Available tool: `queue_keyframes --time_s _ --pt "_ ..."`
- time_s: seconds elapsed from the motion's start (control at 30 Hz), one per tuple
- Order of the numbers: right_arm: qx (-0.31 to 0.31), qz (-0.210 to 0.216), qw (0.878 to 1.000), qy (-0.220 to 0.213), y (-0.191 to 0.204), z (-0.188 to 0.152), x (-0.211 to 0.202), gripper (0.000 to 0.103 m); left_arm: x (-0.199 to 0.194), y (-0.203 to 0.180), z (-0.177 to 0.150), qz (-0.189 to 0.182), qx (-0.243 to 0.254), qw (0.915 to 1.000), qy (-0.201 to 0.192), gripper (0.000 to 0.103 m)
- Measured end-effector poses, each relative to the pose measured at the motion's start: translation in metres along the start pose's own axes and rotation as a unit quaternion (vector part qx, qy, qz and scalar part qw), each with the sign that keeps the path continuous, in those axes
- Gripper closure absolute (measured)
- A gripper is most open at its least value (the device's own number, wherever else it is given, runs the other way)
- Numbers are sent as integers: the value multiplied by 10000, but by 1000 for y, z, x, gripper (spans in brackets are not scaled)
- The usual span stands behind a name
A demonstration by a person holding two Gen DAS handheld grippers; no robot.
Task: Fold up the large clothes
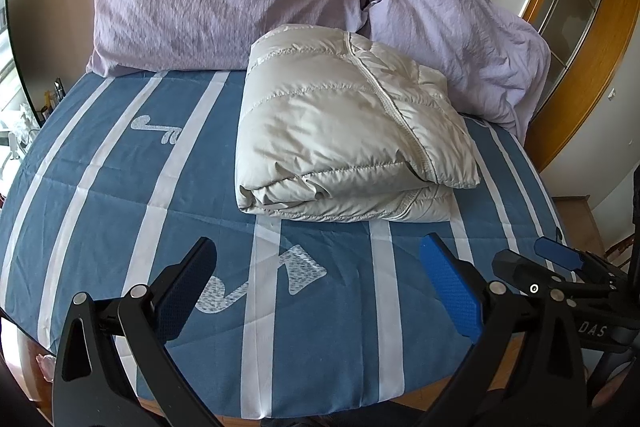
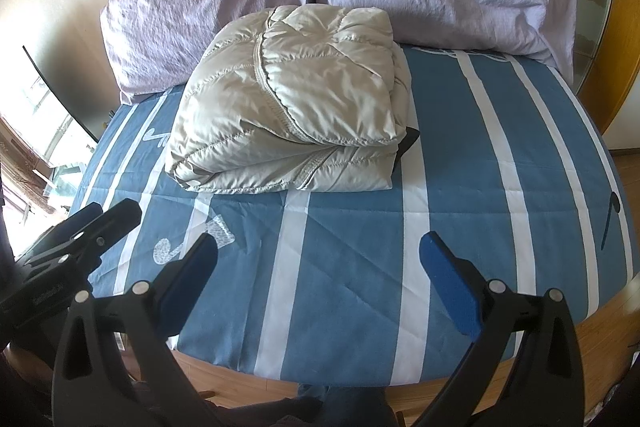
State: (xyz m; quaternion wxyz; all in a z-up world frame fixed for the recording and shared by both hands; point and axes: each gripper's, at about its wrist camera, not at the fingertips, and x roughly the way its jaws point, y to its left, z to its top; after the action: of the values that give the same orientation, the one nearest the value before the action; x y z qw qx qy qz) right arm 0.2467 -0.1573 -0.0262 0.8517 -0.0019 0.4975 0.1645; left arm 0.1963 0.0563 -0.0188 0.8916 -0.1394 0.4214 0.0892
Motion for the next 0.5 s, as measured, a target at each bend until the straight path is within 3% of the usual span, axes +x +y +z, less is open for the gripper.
queue_keyframes --time_s 0.5 --pt "-5 -1 10000 12 -1 -1 1 2 2 0 1 -26 16 10000 13 1"
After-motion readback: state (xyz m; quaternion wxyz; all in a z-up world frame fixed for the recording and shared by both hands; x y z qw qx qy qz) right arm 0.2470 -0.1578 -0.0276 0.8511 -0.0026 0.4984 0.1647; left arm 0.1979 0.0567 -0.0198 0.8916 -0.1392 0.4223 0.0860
